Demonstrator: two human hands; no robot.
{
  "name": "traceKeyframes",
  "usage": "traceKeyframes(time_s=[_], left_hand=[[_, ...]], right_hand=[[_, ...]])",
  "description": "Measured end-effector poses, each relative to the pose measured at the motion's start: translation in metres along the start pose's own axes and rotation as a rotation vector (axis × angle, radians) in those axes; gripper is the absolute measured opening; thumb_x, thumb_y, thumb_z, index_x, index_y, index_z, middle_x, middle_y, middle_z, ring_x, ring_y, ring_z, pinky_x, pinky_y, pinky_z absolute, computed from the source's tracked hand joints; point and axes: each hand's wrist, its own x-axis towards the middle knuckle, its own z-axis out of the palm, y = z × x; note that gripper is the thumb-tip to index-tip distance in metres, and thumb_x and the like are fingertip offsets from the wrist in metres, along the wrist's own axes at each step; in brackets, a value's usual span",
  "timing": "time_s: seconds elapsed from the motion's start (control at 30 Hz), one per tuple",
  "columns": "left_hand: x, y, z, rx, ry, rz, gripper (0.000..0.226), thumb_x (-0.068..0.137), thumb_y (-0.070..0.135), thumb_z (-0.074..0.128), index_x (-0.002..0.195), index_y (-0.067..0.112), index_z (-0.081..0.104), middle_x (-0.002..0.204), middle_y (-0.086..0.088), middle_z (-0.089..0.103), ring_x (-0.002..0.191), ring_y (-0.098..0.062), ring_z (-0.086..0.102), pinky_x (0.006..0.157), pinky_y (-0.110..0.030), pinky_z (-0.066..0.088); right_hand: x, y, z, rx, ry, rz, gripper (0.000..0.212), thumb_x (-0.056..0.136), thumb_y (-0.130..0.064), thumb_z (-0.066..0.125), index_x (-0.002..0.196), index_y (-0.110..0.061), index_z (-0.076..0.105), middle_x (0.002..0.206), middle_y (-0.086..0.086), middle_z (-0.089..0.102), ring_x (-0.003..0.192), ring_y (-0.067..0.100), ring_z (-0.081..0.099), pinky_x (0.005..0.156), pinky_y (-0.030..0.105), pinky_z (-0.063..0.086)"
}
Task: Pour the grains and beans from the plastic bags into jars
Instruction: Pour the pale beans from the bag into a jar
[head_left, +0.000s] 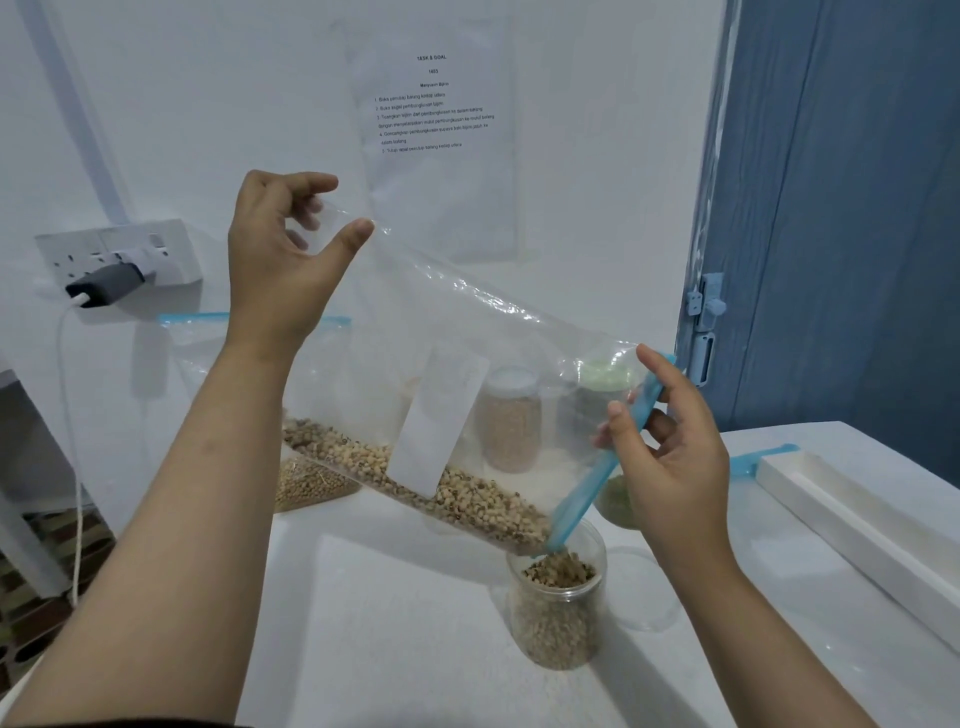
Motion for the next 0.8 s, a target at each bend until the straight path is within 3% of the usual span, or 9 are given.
traceKeyframes(time_s=[0.8], left_hand=[[0.0006, 0.0029, 0.0025, 0.004, -0.01, 0.005, 0.046, 0.083, 0.042, 0.075, 0.119, 0.017, 0.063, 0.099, 0.018, 0.045, 0.086, 0.001, 0.051, 0.075, -0.019, 0.045]], right_hand=[[-0.0026, -0.0049, -0.0046, -0.002, 0.005, 0.035, 0.047, 0.096, -0.006, 0.063, 0.137, -0.028, 0.056, 0.109, 0.008, 0.058, 0.082, 0.023, 0.071, 0.078, 0.026, 0.058]])
